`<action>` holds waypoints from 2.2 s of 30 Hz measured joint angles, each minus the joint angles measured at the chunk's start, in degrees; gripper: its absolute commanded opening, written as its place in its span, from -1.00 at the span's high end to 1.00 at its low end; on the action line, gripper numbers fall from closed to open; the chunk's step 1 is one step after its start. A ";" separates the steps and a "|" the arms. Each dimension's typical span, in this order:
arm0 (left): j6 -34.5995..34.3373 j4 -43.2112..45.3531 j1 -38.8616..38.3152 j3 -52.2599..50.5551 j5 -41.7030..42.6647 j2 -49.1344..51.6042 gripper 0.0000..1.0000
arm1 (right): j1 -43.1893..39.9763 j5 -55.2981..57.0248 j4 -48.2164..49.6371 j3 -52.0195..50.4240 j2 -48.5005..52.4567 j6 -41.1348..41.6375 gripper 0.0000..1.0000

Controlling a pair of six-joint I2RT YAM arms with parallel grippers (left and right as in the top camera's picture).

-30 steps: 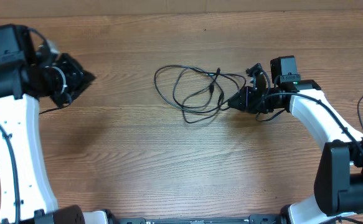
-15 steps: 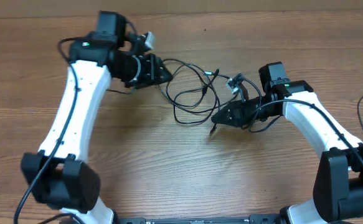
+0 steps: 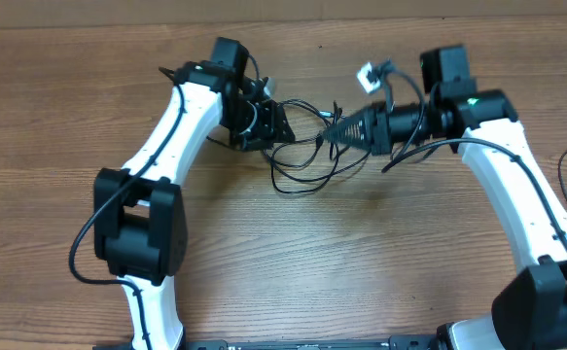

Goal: Untangle cables

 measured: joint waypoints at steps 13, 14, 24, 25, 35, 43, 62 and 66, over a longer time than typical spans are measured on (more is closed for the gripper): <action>-9.38 0.33 -14.47 0.00 -14.93 8.35 -0.13 | 0.00 34.99 -12.52 38.80 -1.03 12.26 0.92; -10.32 -0.13 -14.99 0.00 -16.50 8.63 -0.13 | -0.09 38.91 -13.35 40.79 -1.22 13.62 0.92; -13.79 -12.39 -16.28 0.00 -31.28 9.81 0.91 | -6.84 69.37 -19.12 43.34 -2.56 28.89 0.92; -14.62 -14.29 -16.26 0.00 -33.22 9.84 0.91 | -7.78 71.14 -20.06 43.34 -2.54 30.29 0.92; -30.49 -34.82 -15.30 0.00 -62.99 9.84 0.91 | -17.73 84.37 -28.96 43.39 1.53 41.22 0.92; -45.55 -35.76 -6.36 -0.02 -68.85 9.94 0.91 | -19.37 82.66 -29.83 43.36 6.78 43.19 -0.02; -39.58 -22.12 -3.54 0.00 -48.89 10.14 0.59 | -13.55 55.56 -36.59 26.80 9.73 43.98 -1.00; -39.56 -21.77 -3.54 0.00 -48.50 10.16 0.58 | -8.83 55.32 -30.45 11.72 9.90 50.12 -1.00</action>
